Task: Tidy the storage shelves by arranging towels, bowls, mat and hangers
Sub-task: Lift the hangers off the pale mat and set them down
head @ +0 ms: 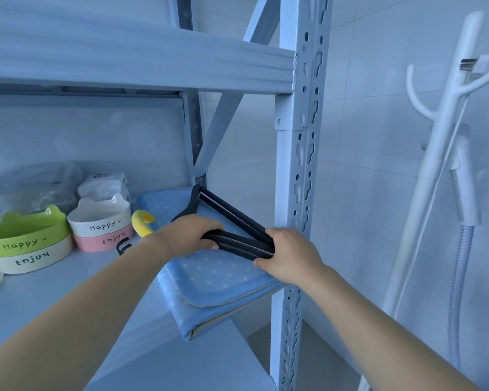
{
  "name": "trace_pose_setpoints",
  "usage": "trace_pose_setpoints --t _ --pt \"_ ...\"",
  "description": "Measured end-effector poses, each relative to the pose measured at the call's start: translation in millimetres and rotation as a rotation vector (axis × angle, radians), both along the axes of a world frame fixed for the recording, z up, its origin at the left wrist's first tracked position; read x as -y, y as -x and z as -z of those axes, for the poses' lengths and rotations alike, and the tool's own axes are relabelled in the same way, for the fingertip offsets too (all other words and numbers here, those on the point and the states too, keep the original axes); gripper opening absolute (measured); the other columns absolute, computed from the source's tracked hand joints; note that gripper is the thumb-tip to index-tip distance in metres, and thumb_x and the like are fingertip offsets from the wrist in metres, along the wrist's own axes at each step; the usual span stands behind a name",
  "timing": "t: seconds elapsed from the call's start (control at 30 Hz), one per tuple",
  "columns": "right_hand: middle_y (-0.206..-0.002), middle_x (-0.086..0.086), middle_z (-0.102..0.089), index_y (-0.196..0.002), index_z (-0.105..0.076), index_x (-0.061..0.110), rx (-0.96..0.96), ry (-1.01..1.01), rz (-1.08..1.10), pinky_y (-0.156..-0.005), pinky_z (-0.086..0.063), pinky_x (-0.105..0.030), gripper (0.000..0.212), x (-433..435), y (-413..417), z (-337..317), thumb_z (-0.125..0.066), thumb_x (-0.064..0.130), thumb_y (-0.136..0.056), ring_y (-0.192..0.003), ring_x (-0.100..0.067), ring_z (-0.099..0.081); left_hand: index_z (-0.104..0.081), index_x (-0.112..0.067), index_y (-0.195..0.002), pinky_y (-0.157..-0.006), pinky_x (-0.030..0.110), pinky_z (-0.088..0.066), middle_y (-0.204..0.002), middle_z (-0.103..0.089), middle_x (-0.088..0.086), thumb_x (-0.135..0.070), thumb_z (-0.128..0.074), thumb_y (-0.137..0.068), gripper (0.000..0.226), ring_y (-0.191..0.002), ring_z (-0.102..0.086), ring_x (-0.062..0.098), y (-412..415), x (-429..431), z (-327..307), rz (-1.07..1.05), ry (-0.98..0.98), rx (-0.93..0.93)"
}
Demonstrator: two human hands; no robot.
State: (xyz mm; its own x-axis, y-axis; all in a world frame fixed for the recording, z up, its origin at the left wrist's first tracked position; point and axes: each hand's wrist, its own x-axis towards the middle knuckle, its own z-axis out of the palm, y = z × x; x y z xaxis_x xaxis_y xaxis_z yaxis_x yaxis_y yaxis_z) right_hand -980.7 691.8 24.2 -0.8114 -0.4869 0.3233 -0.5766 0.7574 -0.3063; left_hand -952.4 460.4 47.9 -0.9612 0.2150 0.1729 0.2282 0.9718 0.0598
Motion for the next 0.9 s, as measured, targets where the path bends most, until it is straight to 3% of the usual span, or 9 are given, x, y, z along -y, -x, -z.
trace_pose_setpoints --t 0.2,0.5,0.67,0.73,0.9 --pt "-0.108 0.003 -0.052 -0.107 -0.056 0.015 -0.070 -0.022 0.016 -0.071 -0.050 -0.032 0.037 -11 5 4 -0.063 0.038 -0.078 -0.093 -0.021 -0.058 -0.058 -0.023 -0.105 -0.069 0.020 -0.030 -0.087 -0.054 -0.013 -0.030 -0.060 -0.089 0.018 -0.080 -0.045 0.007 8 -17 8 0.018 -0.059 -0.040" --pt "-0.122 0.001 -0.051 -0.109 -0.062 0.017 -0.128 -0.021 0.011 -0.075 -0.049 -0.031 0.036 -32 9 12 -0.061 0.041 -0.082 -0.106 -0.019 -0.053 -0.056 -0.020 -0.105 -0.077 0.027 -0.041 -0.094 -0.059 -0.006 -0.030 -0.056 -0.091 0.017 -0.089 -0.050 0.013 12 -38 10 0.011 0.003 -0.051" --pt "-0.130 0.008 -0.047 -0.123 -0.057 0.022 -0.155 -0.008 -0.041 -0.080 -0.044 -0.028 0.049 -33 9 10 -0.066 0.045 -0.080 -0.116 -0.015 -0.048 -0.051 -0.025 -0.113 -0.080 0.022 -0.032 -0.101 -0.056 -0.009 -0.039 -0.057 -0.089 0.028 -0.093 -0.047 0.011 9 -41 13 0.004 0.045 -0.097" --pt "-0.130 0.009 -0.048 -0.123 -0.057 0.022 -0.170 -0.005 -0.058 -0.082 -0.044 -0.028 0.051 -33 7 7 -0.067 0.046 -0.079 -0.117 -0.014 -0.047 -0.050 -0.026 -0.116 -0.081 0.020 -0.029 -0.102 -0.055 -0.010 -0.041 -0.056 -0.089 0.030 -0.093 -0.046 0.010 6 -44 15 0.009 0.051 -0.115" --pt "-0.115 0.011 -0.056 -0.108 -0.063 0.022 -0.187 0.015 -0.144 -0.074 -0.042 -0.025 0.031 -26 1 7 -0.066 0.038 -0.082 -0.108 -0.013 -0.050 -0.054 -0.027 -0.110 -0.083 0.033 -0.044 -0.097 -0.053 -0.011 -0.034 -0.054 -0.091 0.020 -0.095 -0.048 0.011 -2 -41 8 -0.066 0.057 -0.054"
